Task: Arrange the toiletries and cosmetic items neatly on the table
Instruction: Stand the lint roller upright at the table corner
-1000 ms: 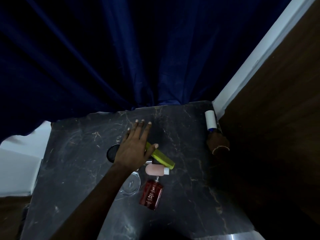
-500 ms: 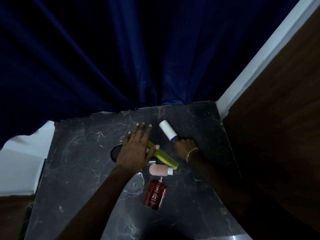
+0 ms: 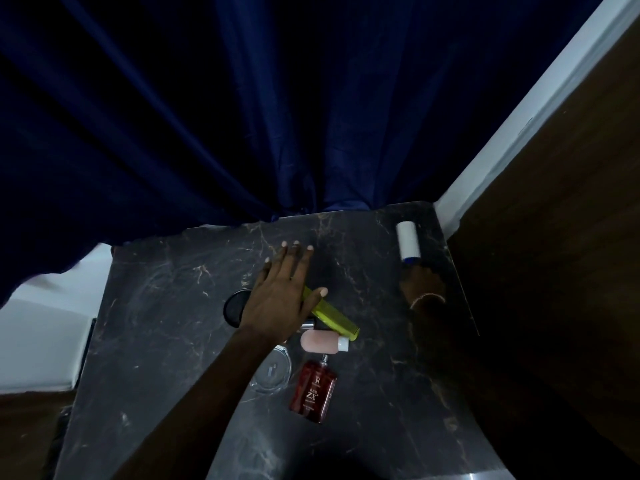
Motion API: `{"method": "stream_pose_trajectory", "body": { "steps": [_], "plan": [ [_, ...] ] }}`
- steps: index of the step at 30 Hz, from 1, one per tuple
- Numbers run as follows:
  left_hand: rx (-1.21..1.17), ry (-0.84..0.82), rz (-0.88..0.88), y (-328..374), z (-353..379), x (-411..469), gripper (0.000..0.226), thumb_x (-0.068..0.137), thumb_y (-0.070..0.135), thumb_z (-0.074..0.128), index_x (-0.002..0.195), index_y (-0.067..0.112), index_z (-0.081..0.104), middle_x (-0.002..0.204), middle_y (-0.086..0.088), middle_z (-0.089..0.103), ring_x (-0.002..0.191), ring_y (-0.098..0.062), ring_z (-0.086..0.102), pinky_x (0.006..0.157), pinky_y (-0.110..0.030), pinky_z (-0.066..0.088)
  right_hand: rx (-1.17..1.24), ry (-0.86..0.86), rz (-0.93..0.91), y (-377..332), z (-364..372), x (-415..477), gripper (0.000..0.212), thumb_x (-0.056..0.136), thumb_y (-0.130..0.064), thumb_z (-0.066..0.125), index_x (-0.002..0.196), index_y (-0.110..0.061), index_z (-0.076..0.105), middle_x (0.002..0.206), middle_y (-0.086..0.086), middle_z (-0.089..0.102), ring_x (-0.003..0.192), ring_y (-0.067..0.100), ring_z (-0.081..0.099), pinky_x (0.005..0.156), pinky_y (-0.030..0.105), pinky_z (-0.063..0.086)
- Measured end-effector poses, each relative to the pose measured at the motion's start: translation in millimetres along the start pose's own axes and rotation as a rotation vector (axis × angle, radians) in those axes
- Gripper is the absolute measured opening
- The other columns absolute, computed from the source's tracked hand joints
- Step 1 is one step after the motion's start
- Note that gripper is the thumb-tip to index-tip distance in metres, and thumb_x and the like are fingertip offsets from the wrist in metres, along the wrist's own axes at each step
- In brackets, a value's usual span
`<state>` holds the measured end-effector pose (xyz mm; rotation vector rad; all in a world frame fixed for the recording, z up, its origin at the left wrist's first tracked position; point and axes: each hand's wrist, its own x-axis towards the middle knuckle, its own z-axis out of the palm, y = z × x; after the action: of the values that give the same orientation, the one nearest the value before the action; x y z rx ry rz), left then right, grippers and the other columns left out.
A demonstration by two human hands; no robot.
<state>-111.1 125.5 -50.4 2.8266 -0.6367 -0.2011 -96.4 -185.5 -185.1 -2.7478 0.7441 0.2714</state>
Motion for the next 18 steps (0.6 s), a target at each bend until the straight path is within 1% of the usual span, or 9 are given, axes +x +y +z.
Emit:
{"method": "stream_pose_trajectory", "body": {
  "steps": [3, 5, 8, 11, 14, 16, 18],
  "plan": [
    [0.013, -0.003, 0.003, 2, 0, 2, 0.079, 0.103, 0.064, 0.03, 0.163, 0.022, 0.0, 0.172, -0.007, 0.001, 0.152, -0.015, -0.015, 0.122, -0.04, -0.001, 0.051, 0.068, 0.09, 33, -7, 9, 0.033, 0.095, -0.028, 0.053, 0.114, -0.001, 0.058, 0.106, 0.021, 0.067, 0.095, 0.04, 0.066, 0.079, 0.046, 0.053],
    [0.023, -0.007, -0.004, 2, 2, 2, 0.079, 0.103, 0.064, 0.029, 0.163, 0.022, 0.0, 0.172, -0.007, 0.001, 0.152, -0.015, -0.016, 0.122, -0.04, -0.002, 0.049, 0.045, 0.153, 45, -13, 12, 0.034, 0.095, -0.028, 0.055, 0.116, -0.001, 0.057, 0.109, 0.021, 0.066, 0.097, 0.039, 0.065, 0.081, 0.046, 0.053],
    [0.027, -0.032, -0.012, 1, 3, 2, 0.079, 0.103, 0.065, 0.028, 0.163, 0.023, -0.002, 0.172, -0.007, -0.001, 0.151, -0.015, -0.016, 0.122, -0.04, -0.003, 0.043, 0.048, 0.125, 46, -15, 12, 0.033, 0.096, -0.025, 0.054, 0.117, 0.0, 0.056, 0.111, 0.023, 0.065, 0.099, 0.041, 0.064, 0.082, 0.046, 0.052],
    [0.015, -0.054, -0.024, -1, 4, 1, 0.08, 0.103, 0.066, 0.027, 0.163, 0.023, -0.004, 0.172, -0.006, -0.003, 0.151, -0.015, -0.018, 0.122, -0.04, -0.005, -0.003, 0.011, 0.044, 28, -14, 8, 0.034, 0.096, -0.027, 0.053, 0.117, 0.0, 0.056, 0.109, 0.021, 0.066, 0.097, 0.038, 0.065, 0.08, 0.044, 0.054],
    [0.001, -0.051, -0.026, -3, 4, 0, 0.079, 0.103, 0.065, 0.028, 0.163, 0.023, -0.002, 0.172, -0.007, -0.001, 0.153, -0.017, -0.015, 0.123, -0.042, -0.002, -0.038, -0.087, -0.032, -3, -10, 2, 0.038, 0.096, -0.033, 0.05, 0.122, -0.006, 0.054, 0.107, 0.015, 0.068, 0.096, 0.035, 0.067, 0.08, 0.043, 0.054],
    [0.009, -0.05, -0.026, -3, 4, -1, 0.08, 0.102, 0.066, 0.027, 0.163, 0.023, -0.003, 0.172, -0.007, -0.001, 0.155, -0.019, -0.012, 0.124, -0.042, -0.001, -0.123, -0.089, -0.156, -25, -2, -6, 0.037, 0.095, -0.032, 0.05, 0.121, -0.006, 0.055, 0.103, 0.013, 0.07, 0.093, 0.034, 0.069, 0.078, 0.042, 0.054],
    [0.013, -0.046, -0.028, -4, 4, -1, 0.08, 0.102, 0.066, 0.027, 0.163, 0.023, -0.003, 0.172, -0.007, 0.0, 0.157, -0.022, -0.009, 0.124, -0.042, -0.001, -0.215, -0.045, -0.309, -45, 9, -18, 0.032, 0.093, -0.026, 0.049, 0.116, -0.005, 0.055, 0.096, 0.014, 0.072, 0.088, 0.036, 0.07, 0.074, 0.042, 0.054]
  ]
}}
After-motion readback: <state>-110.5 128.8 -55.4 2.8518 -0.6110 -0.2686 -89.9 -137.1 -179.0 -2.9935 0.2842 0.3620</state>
